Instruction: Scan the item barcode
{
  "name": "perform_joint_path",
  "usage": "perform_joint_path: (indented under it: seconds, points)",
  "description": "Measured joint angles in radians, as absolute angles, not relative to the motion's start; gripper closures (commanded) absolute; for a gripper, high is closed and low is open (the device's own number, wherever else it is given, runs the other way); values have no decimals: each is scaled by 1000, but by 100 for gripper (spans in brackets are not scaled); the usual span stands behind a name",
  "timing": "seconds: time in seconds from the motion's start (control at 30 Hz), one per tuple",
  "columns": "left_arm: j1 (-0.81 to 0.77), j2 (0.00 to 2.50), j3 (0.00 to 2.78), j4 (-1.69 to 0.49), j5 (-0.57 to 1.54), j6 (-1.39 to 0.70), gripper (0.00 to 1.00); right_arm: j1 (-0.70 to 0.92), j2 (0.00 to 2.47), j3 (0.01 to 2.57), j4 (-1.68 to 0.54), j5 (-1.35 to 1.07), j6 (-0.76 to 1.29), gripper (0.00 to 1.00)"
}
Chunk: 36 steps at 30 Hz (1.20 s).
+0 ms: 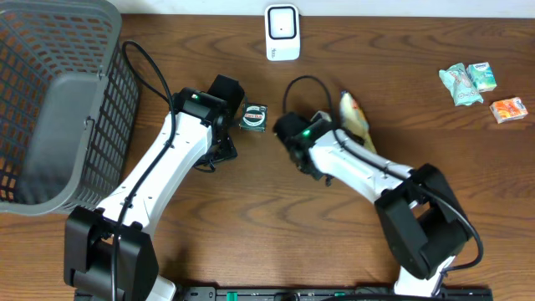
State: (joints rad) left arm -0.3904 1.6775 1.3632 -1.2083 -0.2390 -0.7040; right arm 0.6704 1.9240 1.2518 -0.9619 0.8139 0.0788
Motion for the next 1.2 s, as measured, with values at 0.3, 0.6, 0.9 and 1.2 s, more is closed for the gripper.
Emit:
perform_joint_path:
  seconds: [0.3, 0.6, 0.9, 1.2]
  points:
    - [-390, 1678, 1363, -1208, -239, -704, 2, 699, 1924, 1424, -1056, 530, 140, 1]
    - [-390, 1678, 1363, -1208, -239, -704, 2, 510, 1924, 1510, -1115, 379, 140, 1]
    - [-390, 1678, 1363, -1208, -239, -704, 2, 285, 1924, 1399, -935, 46, 72, 1]
    - [-390, 1678, 1363, -1208, -239, -704, 2, 272, 1924, 1250, -778, -76, 55, 23]
